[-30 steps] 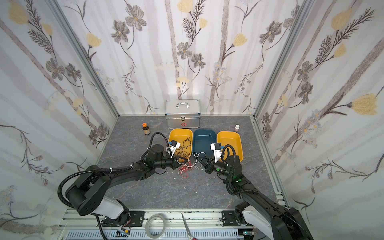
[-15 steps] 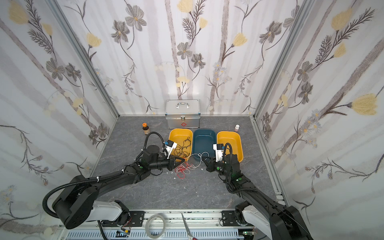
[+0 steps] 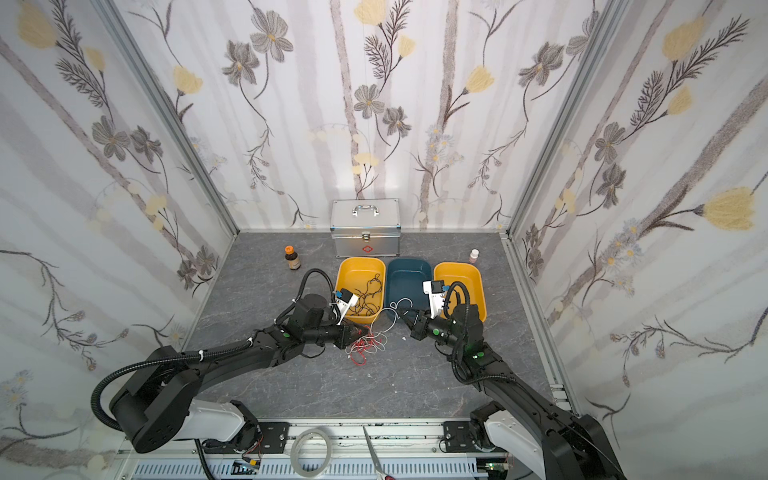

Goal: Untangle the cables

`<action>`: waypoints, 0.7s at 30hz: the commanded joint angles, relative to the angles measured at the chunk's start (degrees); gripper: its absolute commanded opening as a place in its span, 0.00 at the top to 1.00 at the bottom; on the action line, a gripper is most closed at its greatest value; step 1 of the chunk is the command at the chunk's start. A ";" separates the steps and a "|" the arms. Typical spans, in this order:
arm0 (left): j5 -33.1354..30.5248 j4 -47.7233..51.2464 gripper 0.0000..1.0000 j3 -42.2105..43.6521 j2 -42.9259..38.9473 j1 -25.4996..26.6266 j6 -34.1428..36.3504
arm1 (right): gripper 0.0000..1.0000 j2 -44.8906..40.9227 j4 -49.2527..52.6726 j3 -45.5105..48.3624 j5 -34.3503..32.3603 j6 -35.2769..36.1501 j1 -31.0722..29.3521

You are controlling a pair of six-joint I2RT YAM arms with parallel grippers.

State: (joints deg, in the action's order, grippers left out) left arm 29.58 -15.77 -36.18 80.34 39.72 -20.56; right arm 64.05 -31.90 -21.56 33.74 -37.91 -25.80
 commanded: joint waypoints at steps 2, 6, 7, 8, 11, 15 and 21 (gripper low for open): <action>-5.63 1.50 1.00 -1.86 2.51 0.05 -1.27 | 1.00 -2.77 -2.44 -0.70 4.18 -0.65 -0.37; -7.30 0.81 1.00 -2.66 5.23 -0.82 -4.10 | 1.00 -6.66 1.13 -0.14 1.27 0.23 -0.39; -7.57 0.83 1.00 -2.79 5.84 -1.17 -4.76 | 1.00 -7.97 2.66 -0.13 -0.22 0.59 -0.28; -7.82 0.82 1.00 -2.72 6.22 -1.46 -5.47 | 1.00 -9.25 4.73 -0.23 -2.01 0.95 -0.22; -8.36 0.91 1.00 -2.17 6.48 -2.20 -6.45 | 1.00 -12.99 10.44 -0.82 -8.05 1.66 0.26; -8.21 0.47 1.00 -0.85 5.51 -2.46 -6.60 | 1.00 -16.21 17.90 -2.22 -15.61 2.96 1.77; -10.03 2.88 1.00 1.18 1.92 -3.28 -5.83 | 1.00 -20.81 27.11 -6.24 -22.37 5.39 7.65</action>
State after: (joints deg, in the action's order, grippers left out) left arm 21.12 -13.98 -35.64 83.61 36.93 -26.39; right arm 44.49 -10.37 -26.15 17.43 -34.26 -20.14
